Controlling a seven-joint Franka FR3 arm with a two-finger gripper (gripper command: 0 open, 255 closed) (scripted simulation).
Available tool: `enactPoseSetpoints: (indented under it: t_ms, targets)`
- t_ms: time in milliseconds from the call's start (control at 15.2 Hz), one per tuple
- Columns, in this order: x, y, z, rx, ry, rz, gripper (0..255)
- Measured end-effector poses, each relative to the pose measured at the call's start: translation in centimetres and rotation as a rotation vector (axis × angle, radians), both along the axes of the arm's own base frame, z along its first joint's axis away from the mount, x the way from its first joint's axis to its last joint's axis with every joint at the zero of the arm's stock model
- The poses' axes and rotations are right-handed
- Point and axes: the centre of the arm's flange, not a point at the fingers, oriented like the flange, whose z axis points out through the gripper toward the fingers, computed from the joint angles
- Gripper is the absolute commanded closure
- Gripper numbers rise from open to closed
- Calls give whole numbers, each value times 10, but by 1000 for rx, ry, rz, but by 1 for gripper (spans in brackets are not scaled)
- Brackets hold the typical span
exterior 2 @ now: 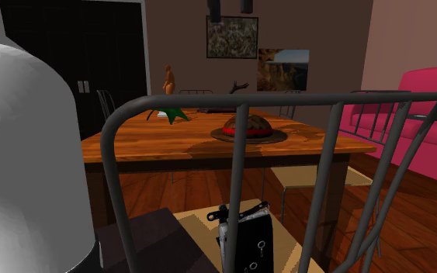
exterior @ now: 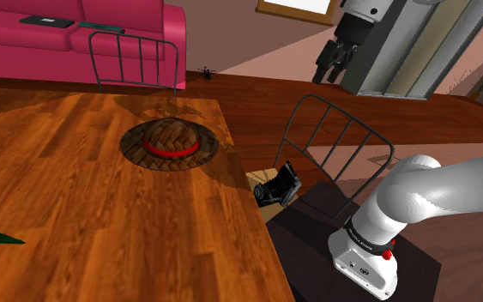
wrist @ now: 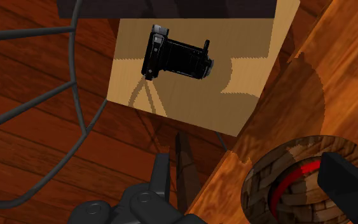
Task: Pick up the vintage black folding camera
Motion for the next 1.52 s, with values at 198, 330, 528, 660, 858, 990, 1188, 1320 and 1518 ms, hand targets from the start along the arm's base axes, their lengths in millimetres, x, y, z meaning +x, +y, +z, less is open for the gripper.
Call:
enactPoseSetpoints:
  t_ms: [198,330,528,660,858,990,1188,1320,1518]
  targets:
    - [0,3,-16,-4,2,-4,0]
    - [1,8,-40,-10,7,-9,0]
    - [3,18,-77,-19,12,-17,0]
    - [3,23,-101,-25,17,-23,0]
    - [4,29,-143,-35,22,-32,0]
    - [6,37,-167,-42,27,-38,0]
    - [7,43,-204,-51,32,-47,0]
    - [9,47,-234,-58,37,-53,0]
    - [9,55,-272,-67,43,-62,0]
